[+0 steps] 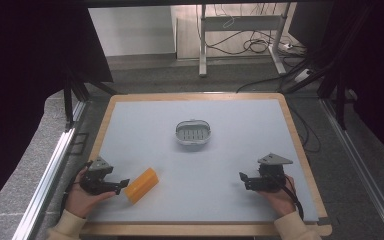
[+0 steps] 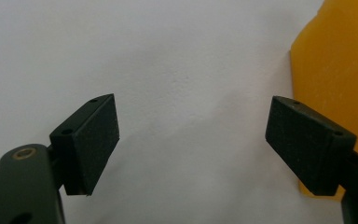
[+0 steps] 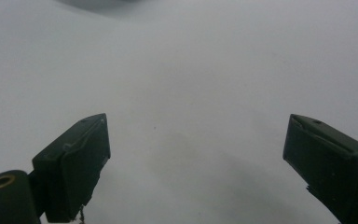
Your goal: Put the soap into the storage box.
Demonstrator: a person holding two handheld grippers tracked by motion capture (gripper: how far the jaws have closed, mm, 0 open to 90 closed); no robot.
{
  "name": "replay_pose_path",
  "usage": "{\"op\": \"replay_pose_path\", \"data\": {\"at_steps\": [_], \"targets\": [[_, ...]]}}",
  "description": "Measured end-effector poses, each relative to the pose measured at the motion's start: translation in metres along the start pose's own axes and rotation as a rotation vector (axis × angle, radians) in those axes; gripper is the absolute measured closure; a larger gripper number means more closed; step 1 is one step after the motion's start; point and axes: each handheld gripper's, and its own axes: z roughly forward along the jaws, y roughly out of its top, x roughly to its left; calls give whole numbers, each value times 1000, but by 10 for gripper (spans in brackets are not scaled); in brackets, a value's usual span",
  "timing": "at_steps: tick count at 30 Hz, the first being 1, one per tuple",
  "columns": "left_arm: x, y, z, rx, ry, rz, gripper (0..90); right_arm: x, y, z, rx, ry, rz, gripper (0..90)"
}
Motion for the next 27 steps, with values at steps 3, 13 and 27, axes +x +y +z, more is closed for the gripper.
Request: {"op": "replay_pose_path", "data": {"at_steps": [3,13,27], "targets": [[0,0,1,4,-2,2,179,-2,0,2,5,8,-7,77],[1,1,-2,7,-1,-9,187,-3,-2,-1,-6,22,-3,85],[3,4,-8,1,-4,3,188,-4,-2,-2,-10,21,12,98]]}}
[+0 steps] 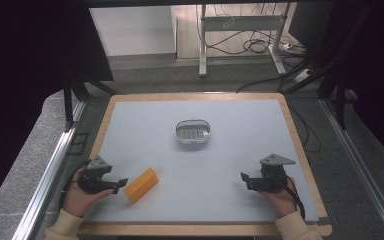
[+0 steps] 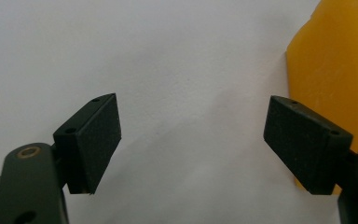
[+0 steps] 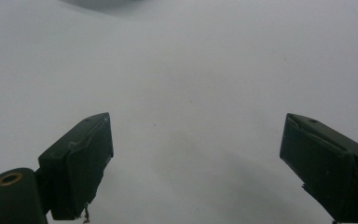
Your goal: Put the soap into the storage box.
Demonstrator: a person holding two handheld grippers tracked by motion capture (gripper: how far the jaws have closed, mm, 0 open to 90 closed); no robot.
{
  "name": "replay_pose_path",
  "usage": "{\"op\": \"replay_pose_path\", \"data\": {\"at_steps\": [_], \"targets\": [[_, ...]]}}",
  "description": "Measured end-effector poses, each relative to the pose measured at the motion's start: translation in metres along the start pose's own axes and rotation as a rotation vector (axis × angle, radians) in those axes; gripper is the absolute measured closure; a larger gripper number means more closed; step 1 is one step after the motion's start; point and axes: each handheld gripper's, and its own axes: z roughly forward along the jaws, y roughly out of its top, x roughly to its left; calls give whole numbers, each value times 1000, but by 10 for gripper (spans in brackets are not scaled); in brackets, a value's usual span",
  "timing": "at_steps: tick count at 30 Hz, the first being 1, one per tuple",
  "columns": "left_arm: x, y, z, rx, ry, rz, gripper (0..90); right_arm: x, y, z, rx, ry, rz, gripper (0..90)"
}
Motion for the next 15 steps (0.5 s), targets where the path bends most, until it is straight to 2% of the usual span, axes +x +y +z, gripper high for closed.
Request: {"op": "replay_pose_path", "data": {"at_steps": [15], "targets": [[1,12,-14,2,-23,4,197,3,0,-1,7,1,-9,105]]}}
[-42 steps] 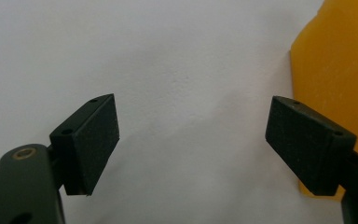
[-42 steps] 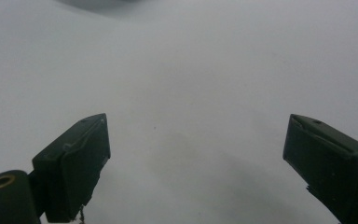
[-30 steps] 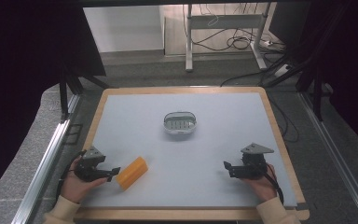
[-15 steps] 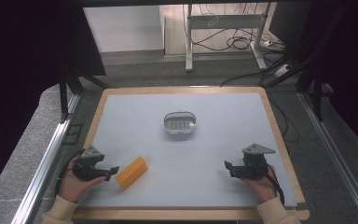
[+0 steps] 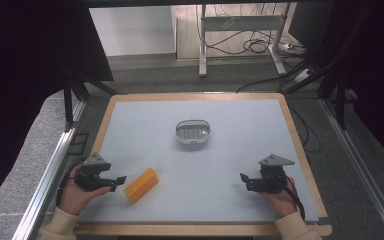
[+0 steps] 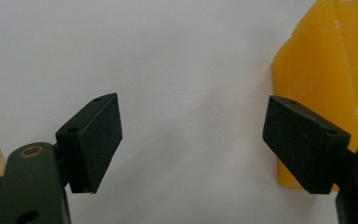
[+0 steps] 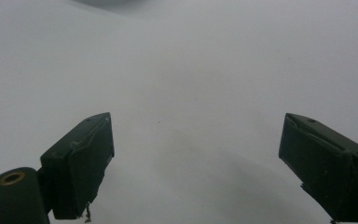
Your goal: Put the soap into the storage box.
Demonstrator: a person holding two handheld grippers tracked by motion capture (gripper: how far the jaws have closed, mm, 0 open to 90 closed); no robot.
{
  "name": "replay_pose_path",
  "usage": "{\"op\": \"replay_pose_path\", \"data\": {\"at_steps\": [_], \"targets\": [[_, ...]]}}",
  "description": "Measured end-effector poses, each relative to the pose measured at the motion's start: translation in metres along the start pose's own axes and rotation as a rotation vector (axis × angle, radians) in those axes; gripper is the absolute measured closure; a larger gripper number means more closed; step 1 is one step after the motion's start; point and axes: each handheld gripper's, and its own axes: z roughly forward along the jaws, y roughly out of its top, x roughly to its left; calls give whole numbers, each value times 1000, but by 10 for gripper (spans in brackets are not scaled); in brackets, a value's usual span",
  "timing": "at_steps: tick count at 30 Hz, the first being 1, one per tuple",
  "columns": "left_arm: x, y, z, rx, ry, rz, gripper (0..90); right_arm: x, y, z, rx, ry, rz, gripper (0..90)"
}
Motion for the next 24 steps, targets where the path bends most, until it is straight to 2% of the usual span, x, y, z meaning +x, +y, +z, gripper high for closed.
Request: {"op": "replay_pose_path", "data": {"at_steps": [5,11,16,24], "targets": [[-2,6,-4,14,-14,9,205,-1,0,-1,-15,0,8,104],[-4,12,-8,22,-27,0,206,-1,0,-2,-15,0,6,104],[-12,24,-12,28,-36,18,205,1,0,-1,-11,6,3,105],[-25,39,-24,-10,-68,25,203,1,0,-1,-7,4,4,105]]}}
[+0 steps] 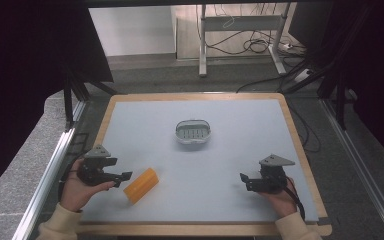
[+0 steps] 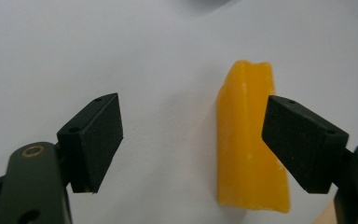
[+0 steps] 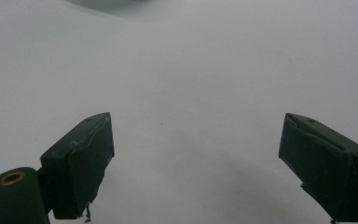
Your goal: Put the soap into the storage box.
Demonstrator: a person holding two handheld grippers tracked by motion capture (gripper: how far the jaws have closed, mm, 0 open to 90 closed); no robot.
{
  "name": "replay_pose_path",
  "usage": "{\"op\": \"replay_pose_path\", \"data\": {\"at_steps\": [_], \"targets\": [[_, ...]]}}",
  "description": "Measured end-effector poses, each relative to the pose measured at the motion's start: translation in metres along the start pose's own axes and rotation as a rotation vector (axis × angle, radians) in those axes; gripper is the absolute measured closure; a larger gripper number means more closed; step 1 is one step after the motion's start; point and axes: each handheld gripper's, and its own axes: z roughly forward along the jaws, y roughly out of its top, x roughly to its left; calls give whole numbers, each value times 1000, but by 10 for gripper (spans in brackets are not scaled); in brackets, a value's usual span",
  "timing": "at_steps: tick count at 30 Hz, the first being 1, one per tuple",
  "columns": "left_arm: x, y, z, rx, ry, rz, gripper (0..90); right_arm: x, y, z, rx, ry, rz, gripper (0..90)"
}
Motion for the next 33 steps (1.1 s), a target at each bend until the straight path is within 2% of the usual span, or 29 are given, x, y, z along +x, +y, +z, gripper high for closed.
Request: {"op": "replay_pose_path", "data": {"at_steps": [11,22,33], "targets": [[-13,14,-7,-23,-14,18,200,0,0,0,3,-5,1,105],[-27,27,-4,0,-42,50,199,0,-1,1,11,-5,-5,104],[-37,29,10,60,-54,79,212,1,-1,2,22,-2,-13,105]]}}
